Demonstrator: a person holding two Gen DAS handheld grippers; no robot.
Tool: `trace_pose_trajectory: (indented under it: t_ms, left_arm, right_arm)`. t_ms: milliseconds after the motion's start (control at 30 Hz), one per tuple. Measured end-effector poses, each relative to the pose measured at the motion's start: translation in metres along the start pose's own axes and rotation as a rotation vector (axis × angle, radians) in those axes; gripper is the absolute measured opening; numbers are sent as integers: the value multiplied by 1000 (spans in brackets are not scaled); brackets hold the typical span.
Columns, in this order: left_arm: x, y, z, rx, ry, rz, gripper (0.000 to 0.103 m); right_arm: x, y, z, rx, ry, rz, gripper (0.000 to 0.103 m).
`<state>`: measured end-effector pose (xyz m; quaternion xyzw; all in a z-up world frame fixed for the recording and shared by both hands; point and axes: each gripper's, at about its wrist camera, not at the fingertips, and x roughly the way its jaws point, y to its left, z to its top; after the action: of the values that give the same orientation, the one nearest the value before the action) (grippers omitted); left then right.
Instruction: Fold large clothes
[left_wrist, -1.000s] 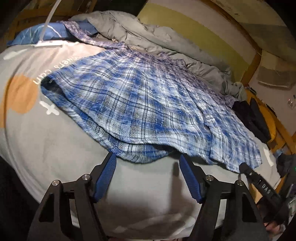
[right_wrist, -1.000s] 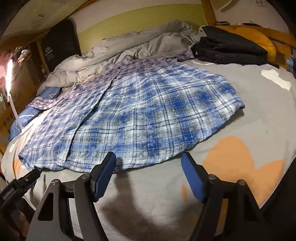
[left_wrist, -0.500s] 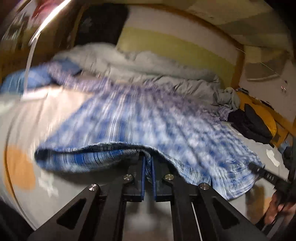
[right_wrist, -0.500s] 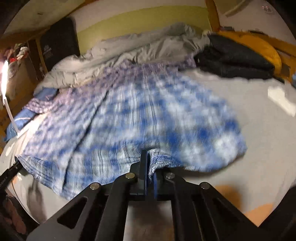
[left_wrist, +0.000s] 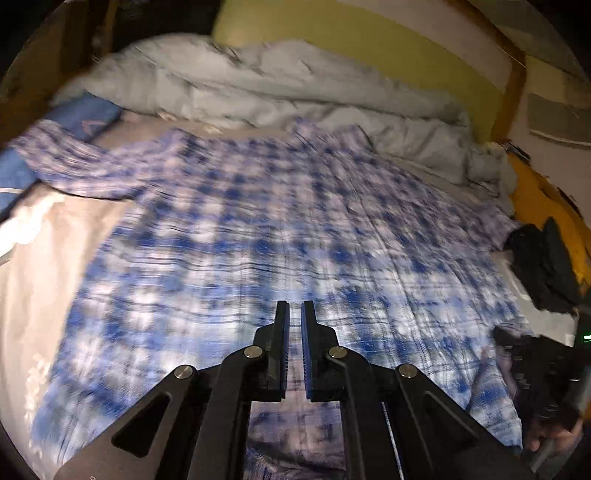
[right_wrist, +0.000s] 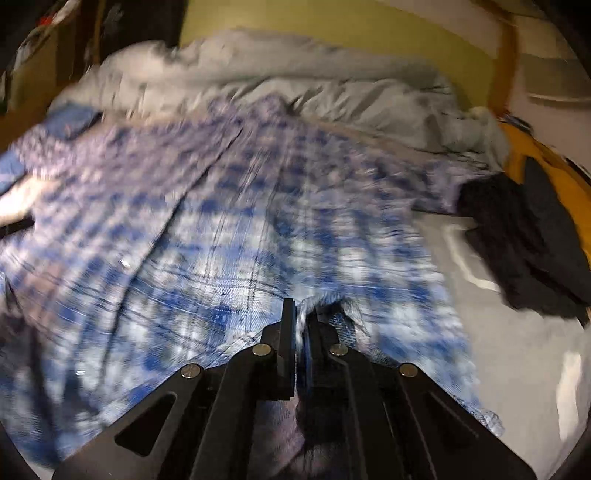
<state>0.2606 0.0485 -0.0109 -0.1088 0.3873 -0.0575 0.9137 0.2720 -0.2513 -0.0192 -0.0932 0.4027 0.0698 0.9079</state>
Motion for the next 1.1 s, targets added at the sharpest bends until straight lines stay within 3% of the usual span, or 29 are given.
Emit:
trace_pose_trajectory:
  t_ms: [67,133,200,267,333,367,400,500,633,800,933,1100]
  left_arm:
    - [-18,-3,-12,57,-48,-74,7]
    - [-38,-14,-31,170,-92,-35,13]
    - [-51,-18,-47,197,-106,-26,27]
    - [-62,-17,-57,182,-107,-32,35]
    - [-76,-15,-66,148,-126,-27,54]
    - [-84,-15,-70,128,-137,-31,69]
    - [-94,-14,-74,110,-153,-43,73]
    - [-117,-20,-85,112,-169,-51,73]
    - [-134,-31,-102,119,-159,-45,74]
    - [-157,-46,-95,128,-180,-20,74]
    - [-187,-57,-74,208,-268,68,74]
    - [-191,-50,-58,237,-253,129,74]
  right_arm:
    - [-8,-12,-8,68,-13,68,5]
    - [-24,-27,-17,134,-45,158,16]
    - [-41,-39,-23,191,-69,185,33]
    - [-58,-46,-27,206,-81,178,34]
    - [-79,-48,-29,206,-120,157,35]
    - [-90,-46,-29,198,-146,140,36]
    - [-98,-45,-26,184,-167,127,37]
    - [-131,-40,-21,168,-242,90,37]
    - [-161,-58,-3,328,-257,247,37]
    - [-190,-53,-1,262,-298,161,47]
    - [-187,-64,-12,245,-249,160,49]
    - [-168,-77,-4,185,-159,141,49]
